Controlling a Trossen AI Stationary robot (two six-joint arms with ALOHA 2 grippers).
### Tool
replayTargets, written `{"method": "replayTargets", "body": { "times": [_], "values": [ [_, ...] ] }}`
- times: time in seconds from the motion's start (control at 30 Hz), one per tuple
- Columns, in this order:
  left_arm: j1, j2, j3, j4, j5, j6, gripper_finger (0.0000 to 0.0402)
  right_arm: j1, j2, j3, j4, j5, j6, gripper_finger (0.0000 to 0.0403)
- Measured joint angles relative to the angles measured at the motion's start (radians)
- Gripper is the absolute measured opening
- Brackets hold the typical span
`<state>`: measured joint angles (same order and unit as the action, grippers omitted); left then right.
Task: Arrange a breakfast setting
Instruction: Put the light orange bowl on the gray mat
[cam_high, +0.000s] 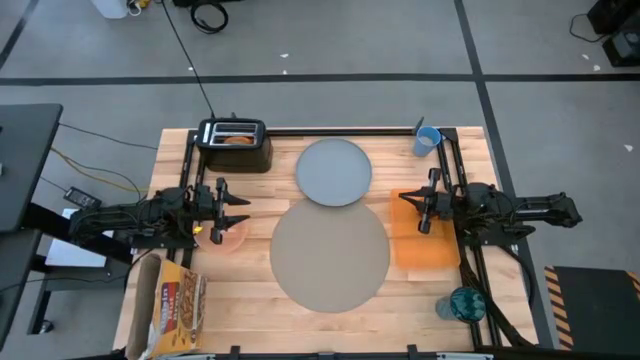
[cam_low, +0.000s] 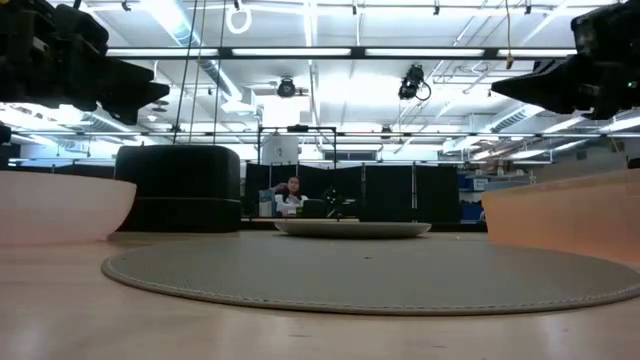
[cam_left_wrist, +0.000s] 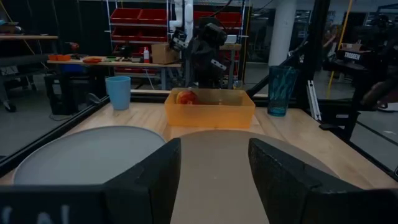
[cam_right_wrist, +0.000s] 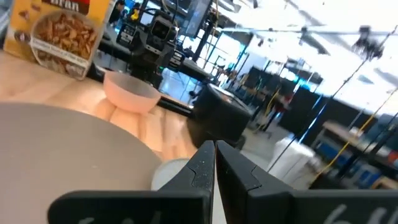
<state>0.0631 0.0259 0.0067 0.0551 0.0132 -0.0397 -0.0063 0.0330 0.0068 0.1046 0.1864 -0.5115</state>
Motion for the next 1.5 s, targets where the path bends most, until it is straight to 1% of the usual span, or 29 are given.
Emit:
{"method": "replayTargets", "body": {
  "times": [0.07,0.13,0.23,0.33,0.4,0.47,0.5,0.67,0.77,0.87,1.0,1.07,1.17,1.23,1.33,1.5],
  "values": [
    [0.000,0.000,0.000,0.000,0.000,0.000,0.0196,0.000,0.000,0.000,-0.001,0.000,-0.020,0.0023],
    [0.000,0.000,0.000,0.000,0.000,0.000,0.0196,0.000,0.000,0.000,0.007,-0.010,-0.002,0.0023],
    [0.000,0.000,0.000,0.000,0.000,0.000,0.0196,0.000,0.000,0.000,0.048,-0.048,0.110,0.0023],
    [0.000,0.000,0.000,0.000,0.000,0.000,0.0196,0.000,0.004,0.000,0.154,-0.052,0.258,0.0023],
    [0.000,0.000,0.000,0.000,0.000,0.000,0.0196,0.000,0.006,0.000,0.196,-0.006,0.381,0.0023],
    [0.000,0.000,0.000,0.000,0.000,0.000,0.0196,0.000,0.016,0.010,0.165,0.039,0.461,0.0023],
    [0.000,0.000,0.000,0.000,0.000,0.000,0.0196,0.000,0.028,0.023,0.135,0.041,0.481,0.0023],
    [0.000,0.000,0.000,0.000,0.000,0.000,0.0196,0.023,0.145,0.117,-0.006,-0.004,0.543,0.0023],
    [0.000,0.000,0.000,0.000,0.000,0.000,0.0196,0.036,0.219,0.144,-0.030,-0.005,0.554,0.0023],
    [0.000,0.000,0.000,0.000,0.000,0.000,0.0196,0.044,0.260,0.146,-0.006,-0.006,0.585,0.0023],
    [0.000,0.000,0.000,0.000,0.000,0.000,0.0196,0.052,0.270,0.146,0.099,-0.020,0.663,0.0023],
    [0.000,0.000,0.000,0.000,0.000,0.000,0.0196,0.053,0.270,0.147,0.167,-0.053,0.676,0.0023],
    [0.002,0.000,0.000,0.033,-0.011,-0.003,0.0196,0.053,0.270,0.147,0.249,-0.130,0.647,0.0023],
    [-0.001,0.000,0.000,0.067,-0.012,-0.089,0.0196,0.053,0.270,0.147,0.262,-0.143,0.652,0.0023],
    [-0.010,0.000,0.000,0.096,-0.011,-0.293,0.0196,0.053,0.283,0.147,0.258,-0.120,0.700,0.0023],
    [-0.010,0.000,0.000,0.114,-0.011,-0.508,0.0196,0.053,0.321,0.150,0.262,-0.113,0.784,0.0023]
  ]
}}
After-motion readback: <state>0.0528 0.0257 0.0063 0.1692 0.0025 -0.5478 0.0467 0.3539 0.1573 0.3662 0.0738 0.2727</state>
